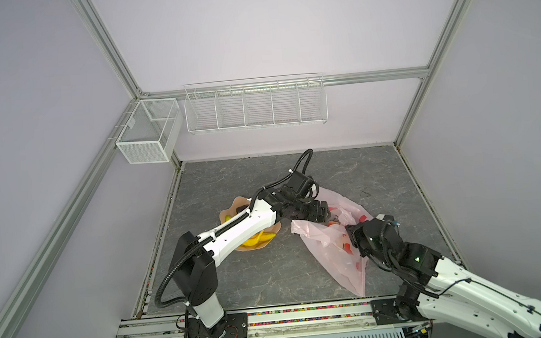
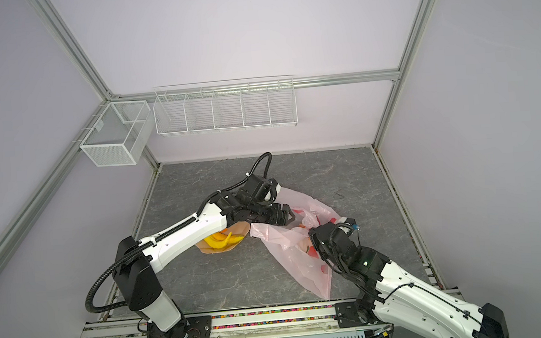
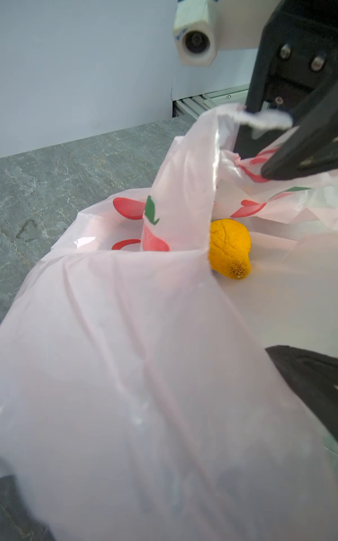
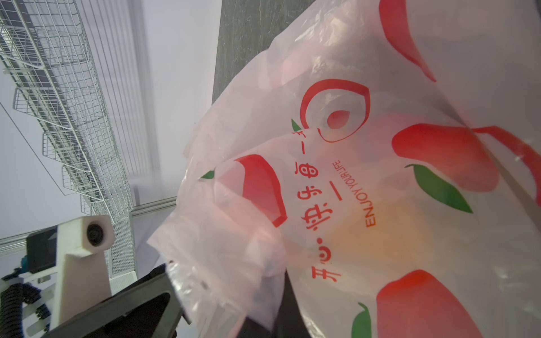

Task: Place the fruits into the plastic bag
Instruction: 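Withdraw the left gripper upward out of the bag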

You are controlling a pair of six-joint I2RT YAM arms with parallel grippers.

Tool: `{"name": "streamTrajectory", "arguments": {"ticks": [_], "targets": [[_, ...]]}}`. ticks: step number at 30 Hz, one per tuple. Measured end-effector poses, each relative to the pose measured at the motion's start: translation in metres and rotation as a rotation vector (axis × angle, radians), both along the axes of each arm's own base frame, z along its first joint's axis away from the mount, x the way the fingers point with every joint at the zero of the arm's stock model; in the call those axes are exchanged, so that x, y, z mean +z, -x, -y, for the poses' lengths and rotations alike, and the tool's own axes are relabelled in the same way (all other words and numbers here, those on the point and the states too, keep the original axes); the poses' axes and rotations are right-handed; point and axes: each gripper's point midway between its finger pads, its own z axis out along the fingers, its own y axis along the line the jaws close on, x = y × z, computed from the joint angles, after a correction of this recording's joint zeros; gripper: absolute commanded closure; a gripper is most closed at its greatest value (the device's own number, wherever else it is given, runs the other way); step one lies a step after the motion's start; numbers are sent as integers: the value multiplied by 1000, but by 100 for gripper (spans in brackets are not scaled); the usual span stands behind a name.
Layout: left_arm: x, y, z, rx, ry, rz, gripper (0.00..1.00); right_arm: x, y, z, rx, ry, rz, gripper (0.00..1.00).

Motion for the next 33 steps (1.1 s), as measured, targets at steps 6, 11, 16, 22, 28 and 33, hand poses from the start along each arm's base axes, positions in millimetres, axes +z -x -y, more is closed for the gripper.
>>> {"name": "streamTrajectory", "arguments": {"ticks": [6, 11, 16, 22, 28, 33], "targets": [[-6, -10, -4, 91, 17, -34, 12, -1, 0, 0, 2, 5, -3, 94], [-4, -36, -2, 230, 83, -35, 12, -4, 0, -1, 13, 28, -14, 94], [-12, -65, 7, 349, 136, -40, 12, -9, 0, -3, 27, 45, -29, 94], [-27, -80, 16, 432, 175, -73, 13, -9, 1, -4, 36, 51, -32, 94], [-13, -91, 20, 498, 268, -57, 13, -10, 1, -2, 33, 55, -33, 94], [-1, -101, 18, 569, 360, -55, 13, -14, 0, -4, 37, 63, -46, 94]]}}
